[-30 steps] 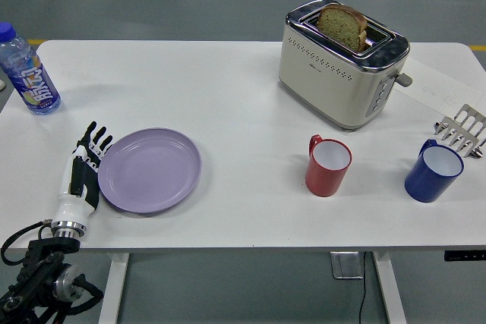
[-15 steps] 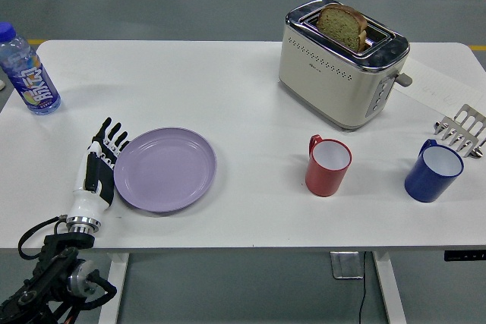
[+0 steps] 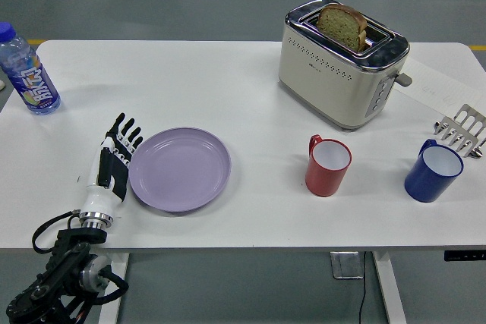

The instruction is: Push plate across desktop

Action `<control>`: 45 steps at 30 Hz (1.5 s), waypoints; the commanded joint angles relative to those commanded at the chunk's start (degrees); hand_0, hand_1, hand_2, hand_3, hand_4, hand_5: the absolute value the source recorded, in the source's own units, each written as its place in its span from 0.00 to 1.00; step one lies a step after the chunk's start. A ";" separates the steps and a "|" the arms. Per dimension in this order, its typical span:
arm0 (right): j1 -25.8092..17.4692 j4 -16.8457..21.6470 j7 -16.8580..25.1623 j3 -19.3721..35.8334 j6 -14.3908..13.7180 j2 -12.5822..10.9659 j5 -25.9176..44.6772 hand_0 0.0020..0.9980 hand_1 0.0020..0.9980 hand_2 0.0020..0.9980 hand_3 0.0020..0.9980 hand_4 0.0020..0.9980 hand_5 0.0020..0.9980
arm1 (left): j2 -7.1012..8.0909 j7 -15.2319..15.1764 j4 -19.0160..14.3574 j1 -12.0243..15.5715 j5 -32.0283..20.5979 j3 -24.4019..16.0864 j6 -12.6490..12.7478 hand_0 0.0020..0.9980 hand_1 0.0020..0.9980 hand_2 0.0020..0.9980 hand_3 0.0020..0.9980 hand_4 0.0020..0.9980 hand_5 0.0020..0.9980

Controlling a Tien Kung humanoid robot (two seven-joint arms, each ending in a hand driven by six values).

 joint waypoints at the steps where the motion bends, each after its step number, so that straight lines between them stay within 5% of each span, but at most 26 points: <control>1: -0.01 0.00 0.01 -0.04 0.00 0.01 0.05 0.60 0.54 0.64 0.62 0.14 0.36 | -0.16 0.00 0.03 -0.03 -0.04 0.17 0.00 0.90 0.92 0.98 1.00 0.49 1.00; 45: -0.45 0.00 -0.17 -0.49 0.13 0.36 -0.23 0.60 0.54 0.64 0.62 0.14 0.35 | -0.21 -0.41 -1.87 -1.95 -2.81 12.78 -0.57 0.90 0.92 0.97 1.00 0.49 1.00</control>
